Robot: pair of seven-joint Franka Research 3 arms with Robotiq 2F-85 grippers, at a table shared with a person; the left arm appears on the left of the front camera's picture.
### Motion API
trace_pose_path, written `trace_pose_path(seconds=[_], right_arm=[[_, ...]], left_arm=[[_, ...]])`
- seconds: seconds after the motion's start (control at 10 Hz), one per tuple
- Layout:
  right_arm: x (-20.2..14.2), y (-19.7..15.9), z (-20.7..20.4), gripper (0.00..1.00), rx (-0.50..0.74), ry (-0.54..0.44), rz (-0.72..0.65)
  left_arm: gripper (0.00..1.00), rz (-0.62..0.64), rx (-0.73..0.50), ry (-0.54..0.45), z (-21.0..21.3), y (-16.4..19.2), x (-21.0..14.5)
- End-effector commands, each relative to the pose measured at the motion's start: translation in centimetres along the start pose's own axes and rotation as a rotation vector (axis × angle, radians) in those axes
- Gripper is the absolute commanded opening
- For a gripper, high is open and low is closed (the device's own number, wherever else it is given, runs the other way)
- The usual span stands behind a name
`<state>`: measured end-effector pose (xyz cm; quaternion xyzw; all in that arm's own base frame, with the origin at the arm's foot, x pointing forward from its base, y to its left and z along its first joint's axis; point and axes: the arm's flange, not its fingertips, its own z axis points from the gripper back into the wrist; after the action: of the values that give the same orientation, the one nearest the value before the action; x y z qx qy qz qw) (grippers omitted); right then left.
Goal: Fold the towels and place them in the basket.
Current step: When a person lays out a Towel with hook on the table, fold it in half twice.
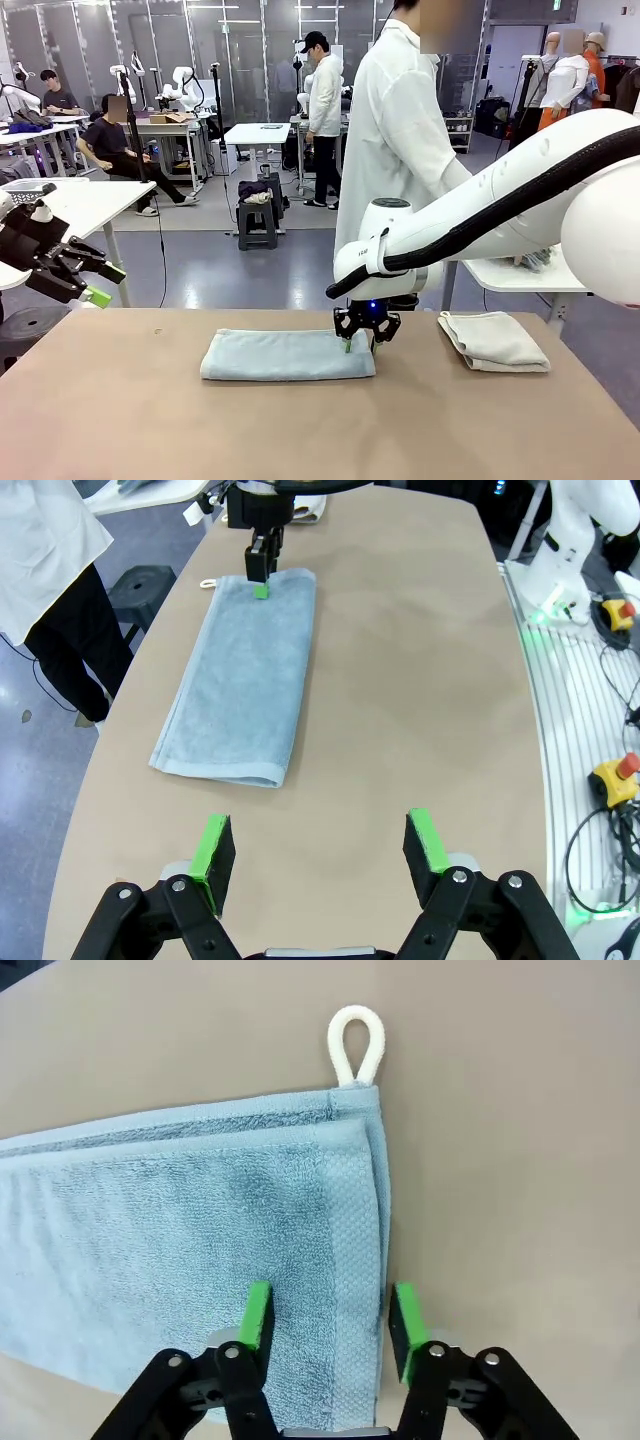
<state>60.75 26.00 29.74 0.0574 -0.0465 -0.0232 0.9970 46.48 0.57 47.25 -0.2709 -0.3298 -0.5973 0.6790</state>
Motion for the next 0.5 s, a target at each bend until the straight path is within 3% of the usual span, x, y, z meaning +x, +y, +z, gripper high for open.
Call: trace_pose_path(seconds=[0.0,0.4], right_arm=[[0.63,0.64,-0.23,0.42,-0.046,0.003,-0.032],[0.73,0.69,-0.55,0.03,-0.066,0.012,-0.029]], left_arm=[[0.86,0.0,0.005,-0.003,-0.02,0.0,-0.07],[0.86,0.0,0.005,-0.003,-0.02,0.0,-0.07]])
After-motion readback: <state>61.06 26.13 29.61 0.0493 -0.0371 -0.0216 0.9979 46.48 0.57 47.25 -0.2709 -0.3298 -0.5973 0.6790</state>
